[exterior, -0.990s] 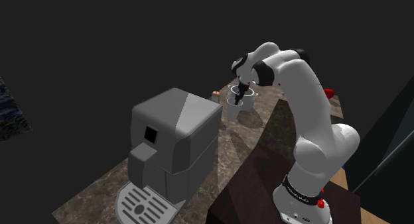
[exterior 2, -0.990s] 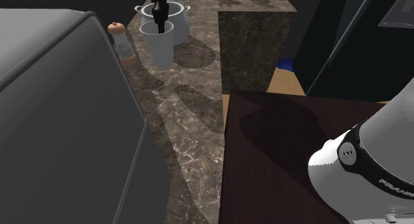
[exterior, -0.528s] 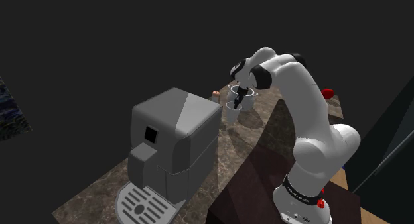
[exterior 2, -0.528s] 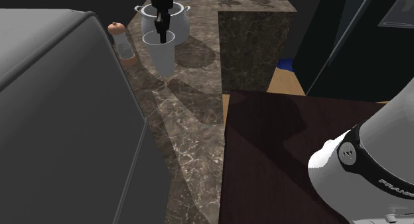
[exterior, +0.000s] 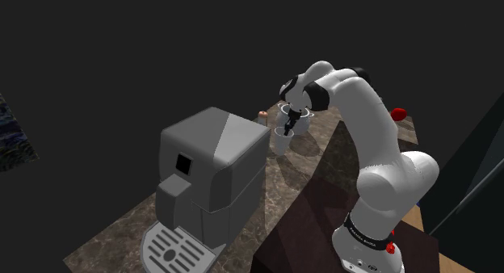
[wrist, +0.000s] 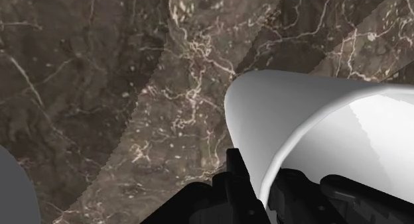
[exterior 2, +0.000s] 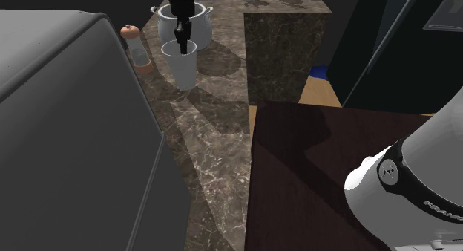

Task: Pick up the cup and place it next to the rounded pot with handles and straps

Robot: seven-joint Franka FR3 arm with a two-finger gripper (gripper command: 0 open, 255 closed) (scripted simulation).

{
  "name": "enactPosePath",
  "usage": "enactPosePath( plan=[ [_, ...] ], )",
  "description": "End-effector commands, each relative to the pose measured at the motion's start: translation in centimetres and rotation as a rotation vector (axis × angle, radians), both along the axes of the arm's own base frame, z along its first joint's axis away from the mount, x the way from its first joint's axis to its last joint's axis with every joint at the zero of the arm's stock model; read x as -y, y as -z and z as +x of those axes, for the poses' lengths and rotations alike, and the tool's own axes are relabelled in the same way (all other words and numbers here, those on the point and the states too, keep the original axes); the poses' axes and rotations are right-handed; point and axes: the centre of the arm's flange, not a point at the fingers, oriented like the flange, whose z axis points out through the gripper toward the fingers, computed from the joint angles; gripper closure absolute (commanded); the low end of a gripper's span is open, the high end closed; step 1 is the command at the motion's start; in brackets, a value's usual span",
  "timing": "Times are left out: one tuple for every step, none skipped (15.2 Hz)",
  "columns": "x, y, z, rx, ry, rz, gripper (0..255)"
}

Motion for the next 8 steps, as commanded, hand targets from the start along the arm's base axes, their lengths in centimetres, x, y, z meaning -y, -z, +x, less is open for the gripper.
enactPosePath(
  plan=[
    [0.00, -0.01, 0.02, 0.000, 0.000, 0.000, 255],
    [0.00, -0.01, 0.02, 0.000, 0.000, 0.000, 255],
    [0.01, -0.01, 0.02, 0.000, 0.000, 0.000, 0],
    [0.00, -0.01, 0.02, 0.000, 0.000, 0.000, 0],
    [0.00, -0.01, 0.02, 0.000, 0.000, 0.000, 0],
    [0.00, -0.01, 0.02, 0.000, 0.000, 0.000, 0],
    [0.00, -0.01, 0.02, 0.000, 0.000, 0.000, 0],
    [0.00, -0.01, 0.02, 0.000, 0.000, 0.000, 0]
  ],
)
